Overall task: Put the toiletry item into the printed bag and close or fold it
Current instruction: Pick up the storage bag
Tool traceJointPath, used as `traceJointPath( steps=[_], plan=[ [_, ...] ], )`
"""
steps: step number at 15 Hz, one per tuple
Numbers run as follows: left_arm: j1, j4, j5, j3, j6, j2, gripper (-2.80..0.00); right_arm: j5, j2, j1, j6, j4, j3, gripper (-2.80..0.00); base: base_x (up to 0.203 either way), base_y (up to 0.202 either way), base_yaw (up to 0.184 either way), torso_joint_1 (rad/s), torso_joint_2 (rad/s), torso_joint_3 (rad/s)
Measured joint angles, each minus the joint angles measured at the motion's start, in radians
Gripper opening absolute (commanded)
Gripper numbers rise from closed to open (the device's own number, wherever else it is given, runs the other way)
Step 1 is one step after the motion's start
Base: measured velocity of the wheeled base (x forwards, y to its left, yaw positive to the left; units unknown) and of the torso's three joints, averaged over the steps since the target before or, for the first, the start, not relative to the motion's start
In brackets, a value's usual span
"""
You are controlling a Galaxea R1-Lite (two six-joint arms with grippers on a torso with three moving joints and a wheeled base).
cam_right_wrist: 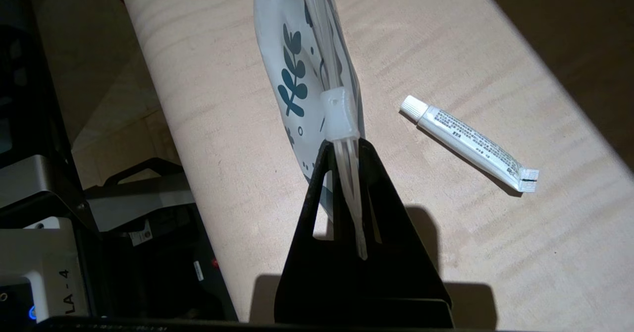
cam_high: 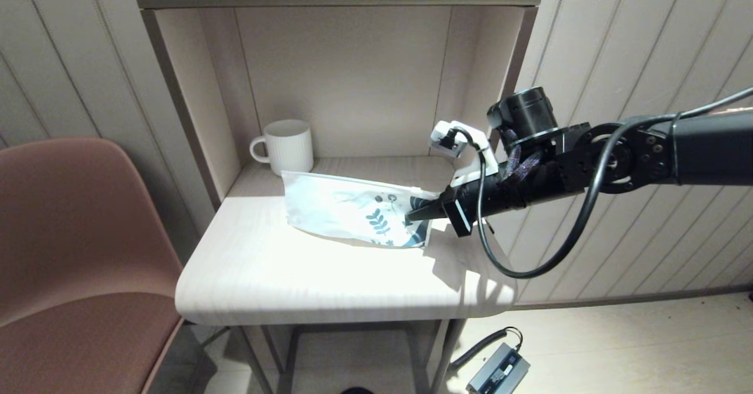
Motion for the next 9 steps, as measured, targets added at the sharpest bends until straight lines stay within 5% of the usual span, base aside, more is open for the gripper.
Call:
traceJointPath(
  steps=[6,9],
  plan=[
    [0.0,-0.025,0.006,-0.014,-0.047,0.001,-2.8,-0.001,-0.016,-0.002,0.001,0.009,0.026,-2.8,0.0,0.0,0.0,0.0,0.0,0.0],
    [0.0,-0.038,0.006,-0.144,-0.052,0.044,-2.8,0.0,-0.06,-0.003,0.005,0.01,0.064,-2.8,0.0,0.0,0.0,0.0,0.0,0.0]
  ],
)
